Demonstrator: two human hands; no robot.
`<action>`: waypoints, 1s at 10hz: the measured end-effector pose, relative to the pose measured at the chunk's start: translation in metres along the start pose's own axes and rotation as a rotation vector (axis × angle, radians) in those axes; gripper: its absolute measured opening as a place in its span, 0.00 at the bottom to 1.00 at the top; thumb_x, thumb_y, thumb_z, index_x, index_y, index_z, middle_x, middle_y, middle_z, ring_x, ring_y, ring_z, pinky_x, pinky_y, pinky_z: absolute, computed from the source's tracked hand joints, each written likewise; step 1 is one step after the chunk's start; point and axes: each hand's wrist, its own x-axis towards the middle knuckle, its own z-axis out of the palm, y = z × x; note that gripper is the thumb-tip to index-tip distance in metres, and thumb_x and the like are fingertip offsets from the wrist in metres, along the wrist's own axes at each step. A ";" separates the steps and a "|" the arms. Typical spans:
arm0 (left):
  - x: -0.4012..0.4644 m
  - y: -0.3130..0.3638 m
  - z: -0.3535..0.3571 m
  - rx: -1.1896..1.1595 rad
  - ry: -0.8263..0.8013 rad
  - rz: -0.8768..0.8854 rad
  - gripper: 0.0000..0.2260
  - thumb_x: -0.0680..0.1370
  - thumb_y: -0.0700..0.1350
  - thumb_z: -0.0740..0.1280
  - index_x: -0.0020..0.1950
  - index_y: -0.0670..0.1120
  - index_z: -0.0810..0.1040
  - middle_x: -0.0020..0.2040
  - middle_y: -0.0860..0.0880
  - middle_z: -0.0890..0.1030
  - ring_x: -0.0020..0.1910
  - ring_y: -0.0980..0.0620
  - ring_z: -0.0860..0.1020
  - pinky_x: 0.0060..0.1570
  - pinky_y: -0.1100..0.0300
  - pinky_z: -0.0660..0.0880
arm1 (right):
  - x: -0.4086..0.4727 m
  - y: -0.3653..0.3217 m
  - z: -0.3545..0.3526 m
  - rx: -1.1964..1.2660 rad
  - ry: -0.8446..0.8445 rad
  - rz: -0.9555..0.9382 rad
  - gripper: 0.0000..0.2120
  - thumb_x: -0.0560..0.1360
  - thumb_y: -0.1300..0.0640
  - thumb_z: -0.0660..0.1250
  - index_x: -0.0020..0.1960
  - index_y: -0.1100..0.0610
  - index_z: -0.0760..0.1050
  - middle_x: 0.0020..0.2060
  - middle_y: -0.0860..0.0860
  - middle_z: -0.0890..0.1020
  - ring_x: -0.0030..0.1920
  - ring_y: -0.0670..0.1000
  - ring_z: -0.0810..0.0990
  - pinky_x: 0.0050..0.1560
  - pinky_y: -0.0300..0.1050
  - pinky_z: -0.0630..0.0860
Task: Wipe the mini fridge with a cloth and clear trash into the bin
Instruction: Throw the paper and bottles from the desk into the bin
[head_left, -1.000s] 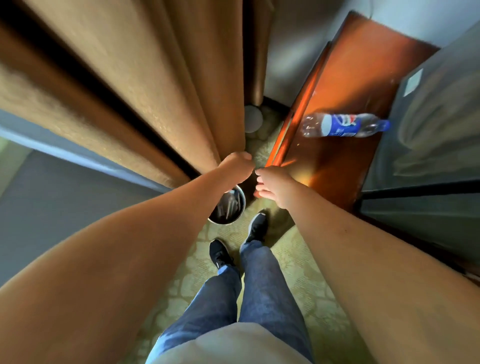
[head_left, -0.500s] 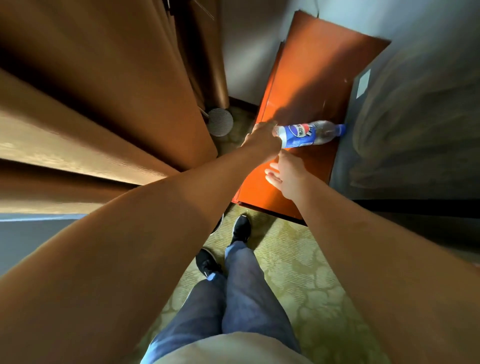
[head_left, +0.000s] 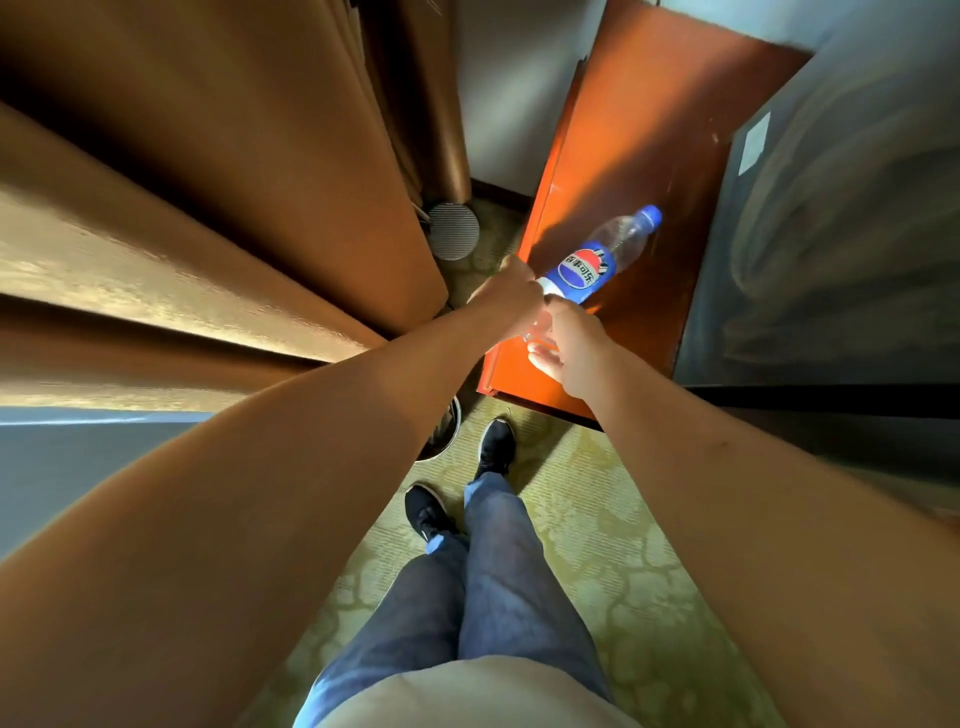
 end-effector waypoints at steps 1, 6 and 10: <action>0.001 -0.026 -0.012 0.115 0.041 -0.053 0.18 0.85 0.38 0.56 0.75 0.38 0.66 0.70 0.38 0.71 0.71 0.36 0.69 0.69 0.47 0.67 | -0.013 0.015 0.019 -0.059 -0.003 -0.052 0.19 0.75 0.50 0.73 0.63 0.56 0.76 0.51 0.54 0.83 0.44 0.49 0.81 0.42 0.41 0.82; -0.051 -0.170 -0.046 -0.402 0.017 -0.514 0.15 0.84 0.51 0.60 0.66 0.44 0.76 0.61 0.43 0.82 0.60 0.46 0.81 0.59 0.52 0.79 | -0.034 0.130 0.109 -0.399 -0.227 -0.026 0.20 0.75 0.46 0.71 0.61 0.57 0.76 0.49 0.52 0.83 0.47 0.51 0.82 0.55 0.49 0.82; -0.041 -0.269 0.009 -0.346 -0.121 -0.610 0.14 0.79 0.46 0.62 0.62 0.49 0.80 0.56 0.48 0.84 0.53 0.50 0.82 0.41 0.59 0.81 | 0.006 0.215 0.113 -0.527 -0.198 0.113 0.15 0.78 0.42 0.64 0.56 0.52 0.74 0.46 0.50 0.81 0.49 0.53 0.85 0.52 0.46 0.82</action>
